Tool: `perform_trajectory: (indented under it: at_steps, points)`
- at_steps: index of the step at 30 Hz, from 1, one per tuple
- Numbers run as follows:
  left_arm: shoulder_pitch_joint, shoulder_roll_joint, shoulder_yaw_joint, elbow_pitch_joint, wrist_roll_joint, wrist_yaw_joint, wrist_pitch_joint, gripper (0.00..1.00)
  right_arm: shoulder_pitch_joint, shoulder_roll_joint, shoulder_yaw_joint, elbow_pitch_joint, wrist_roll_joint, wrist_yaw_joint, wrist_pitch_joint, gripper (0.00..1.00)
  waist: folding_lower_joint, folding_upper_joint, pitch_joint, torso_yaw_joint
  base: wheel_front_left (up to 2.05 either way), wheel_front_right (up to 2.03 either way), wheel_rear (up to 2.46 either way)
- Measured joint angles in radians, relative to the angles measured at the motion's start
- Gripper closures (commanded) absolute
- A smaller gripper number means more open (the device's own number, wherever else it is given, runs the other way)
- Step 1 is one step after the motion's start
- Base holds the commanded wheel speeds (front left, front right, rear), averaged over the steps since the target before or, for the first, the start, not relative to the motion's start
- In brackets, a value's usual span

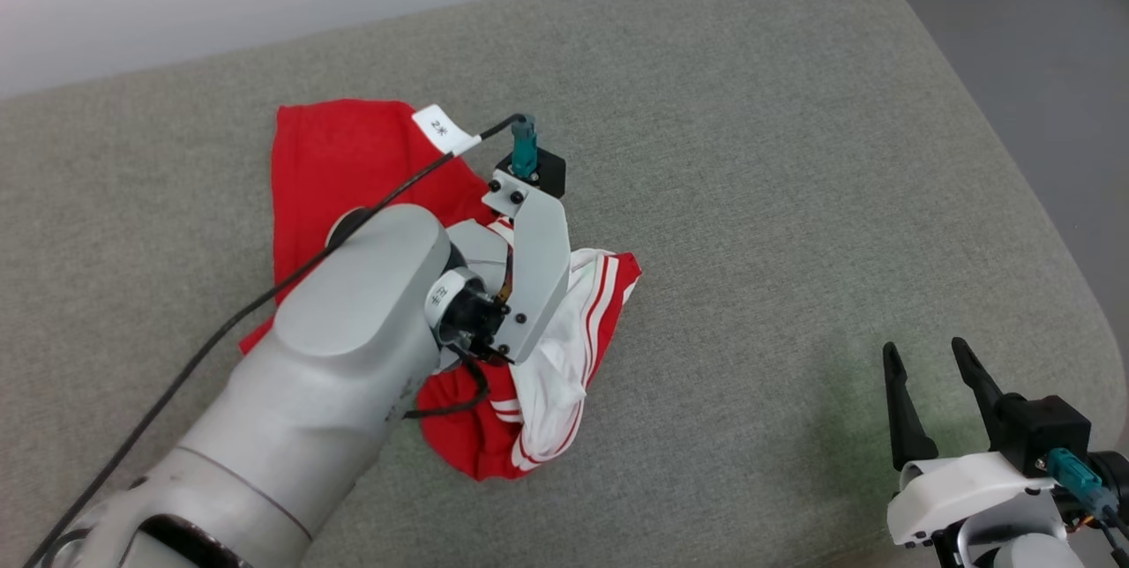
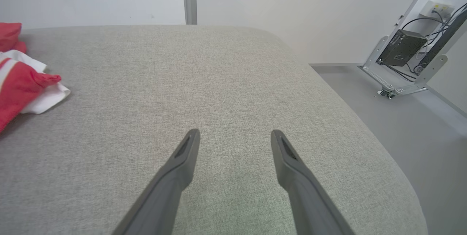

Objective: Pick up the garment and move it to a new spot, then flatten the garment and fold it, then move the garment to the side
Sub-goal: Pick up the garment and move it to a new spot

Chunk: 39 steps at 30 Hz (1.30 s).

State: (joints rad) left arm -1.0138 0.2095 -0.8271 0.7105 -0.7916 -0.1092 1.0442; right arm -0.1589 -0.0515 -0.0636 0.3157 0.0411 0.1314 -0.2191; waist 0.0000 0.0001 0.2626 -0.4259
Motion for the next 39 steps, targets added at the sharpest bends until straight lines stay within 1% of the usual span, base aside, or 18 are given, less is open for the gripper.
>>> perform_trajectory:
  at_steps: [1,2,3,4,13,18,21,30,38,39]
  points:
    - [0.000,0.000,-0.003,0.009,0.003,-0.001,-0.010,0.55,-0.004,0.000,0.003,0.006,0.002,0.000,0.000,0.00,0.0000,0.0000,0.001,0.000,0.00,0.00,0.00]
    - [0.000,-0.001,-0.006,0.015,0.006,-0.002,-0.018,0.07,-0.009,0.000,0.004,0.013,0.003,0.000,0.000,0.00,0.0000,0.0000,0.000,0.001,0.00,0.00,0.00]
    - [0.000,-0.003,-0.007,0.021,0.006,-0.005,-0.023,0.02,-0.014,0.000,0.005,0.018,0.002,0.000,0.001,0.00,0.0000,0.0000,-0.002,0.001,0.00,0.00,0.00]
    - [-0.001,-0.006,-0.007,0.026,0.003,-0.005,-0.024,0.00,-0.016,0.000,0.005,0.022,0.001,0.000,0.001,0.00,0.0000,0.0000,-0.006,0.003,0.00,0.00,0.00]
    - [-0.036,-0.023,-0.003,0.003,-0.047,-0.016,-0.068,0.00,0.005,0.000,-0.008,0.024,-0.037,0.000,0.038,0.00,0.0000,0.0000,-0.064,0.040,0.00,0.00,0.00]
    - [-0.036,-0.018,0.003,-0.037,-0.082,-0.019,-0.115,0.00,0.032,0.000,-0.020,-0.011,-0.063,0.000,0.039,0.00,-0.0001,0.0000,-0.101,0.074,0.00,0.00,0.00]
    - [-0.025,-0.005,0.005,-0.083,-0.104,-0.020,-0.169,0.00,0.048,0.000,-0.021,-0.035,-0.072,0.000,0.034,0.00,0.0000,0.0000,-0.120,0.098,0.00,0.00,0.00]
    - [0.053,0.078,-0.007,-0.216,-0.157,-0.020,-0.428,0.00,0.082,0.000,-0.014,-0.096,-0.088,0.000,0.007,0.00,0.0000,0.0000,-0.170,0.176,0.00,0.00,0.00]
    - [0.164,0.168,-0.012,-0.313,-0.168,-0.020,-0.755,0.00,0.117,0.000,0.010,-0.146,-0.089,0.000,-0.029,0.00,0.0000,0.0000,-0.213,0.243,0.00,0.00,0.00]
    - [0.195,0.184,-0.011,-0.326,-0.158,-0.020,-0.842,0.00,0.128,0.000,0.012,-0.156,-0.089,0.000,-0.034,0.00,0.0000,0.0000,-0.221,0.261,0.00,0.00,0.00]
